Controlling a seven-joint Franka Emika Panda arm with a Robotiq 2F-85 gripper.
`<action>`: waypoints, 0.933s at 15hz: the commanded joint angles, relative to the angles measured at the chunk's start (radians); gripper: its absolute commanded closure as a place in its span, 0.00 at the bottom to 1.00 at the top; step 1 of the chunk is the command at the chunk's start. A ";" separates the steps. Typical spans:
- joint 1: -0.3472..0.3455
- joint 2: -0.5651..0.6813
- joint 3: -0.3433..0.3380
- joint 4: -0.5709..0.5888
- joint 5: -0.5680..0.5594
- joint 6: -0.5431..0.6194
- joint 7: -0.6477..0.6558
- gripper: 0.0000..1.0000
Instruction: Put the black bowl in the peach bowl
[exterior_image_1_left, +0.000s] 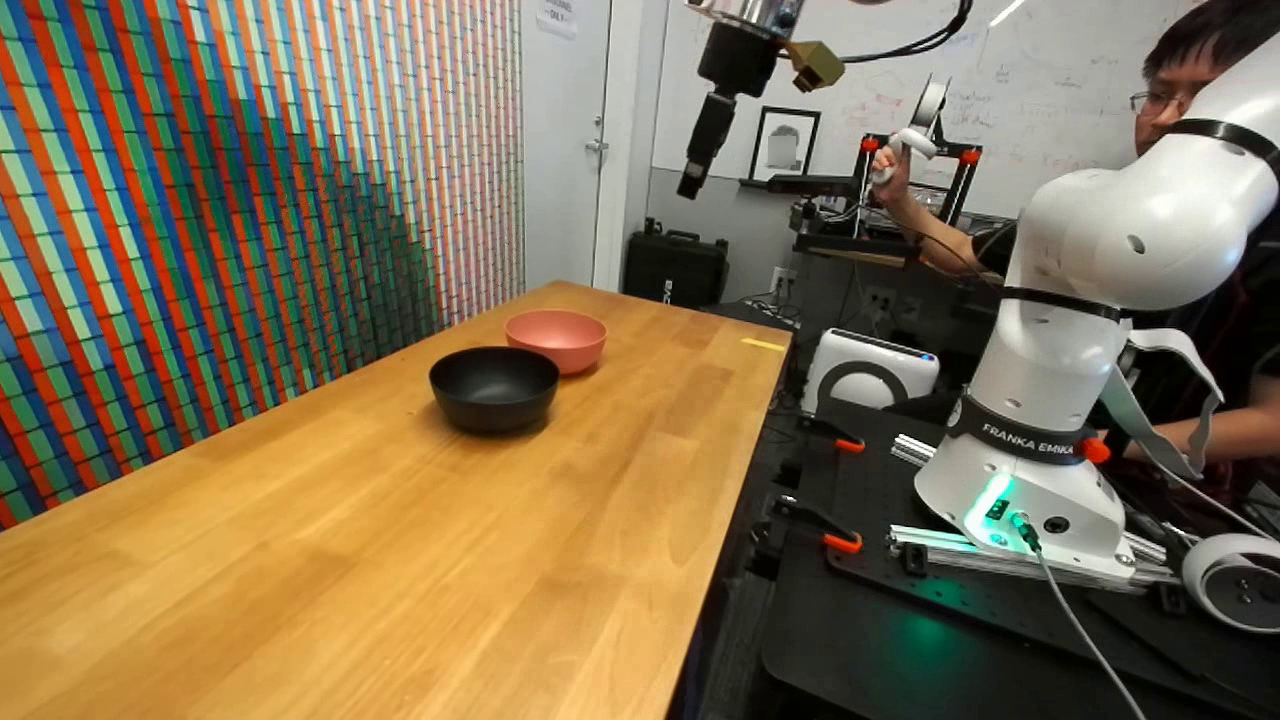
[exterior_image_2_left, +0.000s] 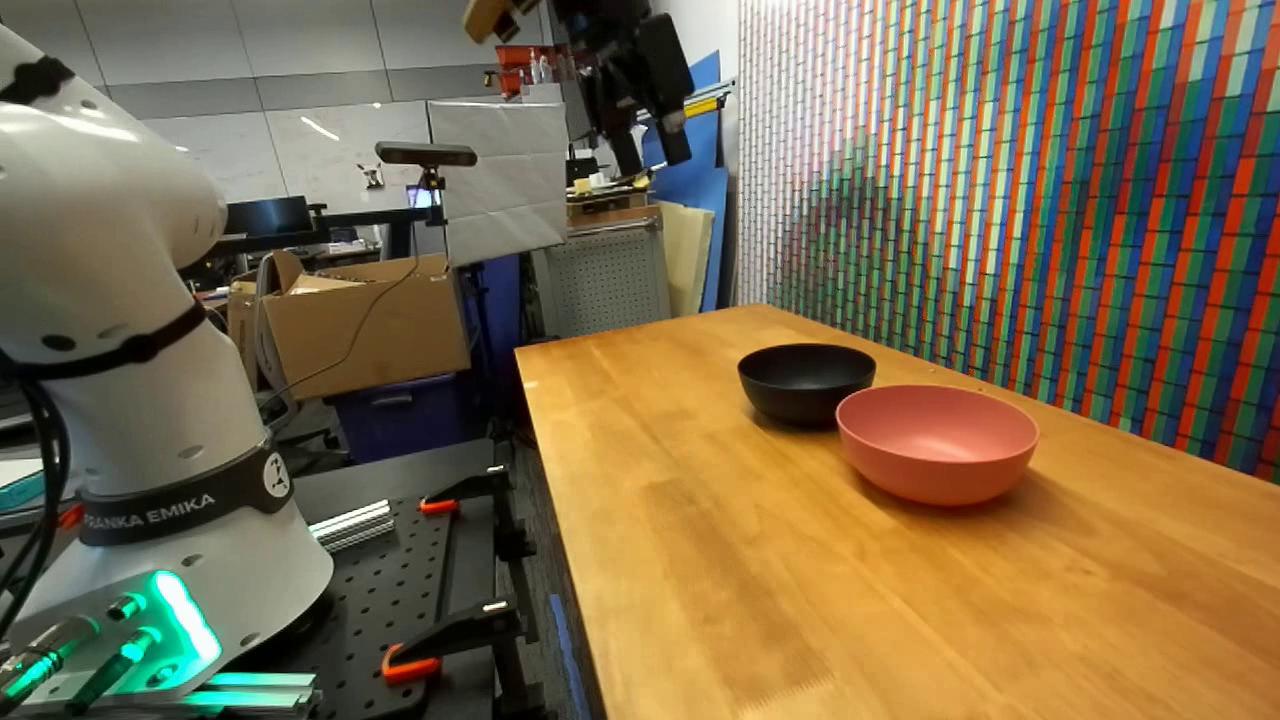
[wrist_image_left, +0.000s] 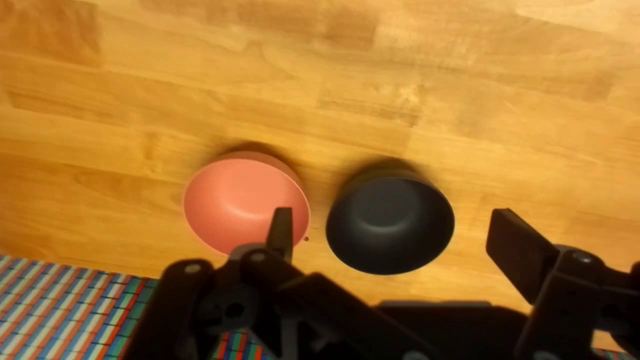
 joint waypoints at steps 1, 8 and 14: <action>0.029 0.253 0.076 0.124 0.009 0.123 0.068 0.00; 0.020 0.689 0.156 0.381 -0.108 0.172 0.239 0.00; 0.096 0.992 0.134 0.619 -0.157 0.177 0.344 0.00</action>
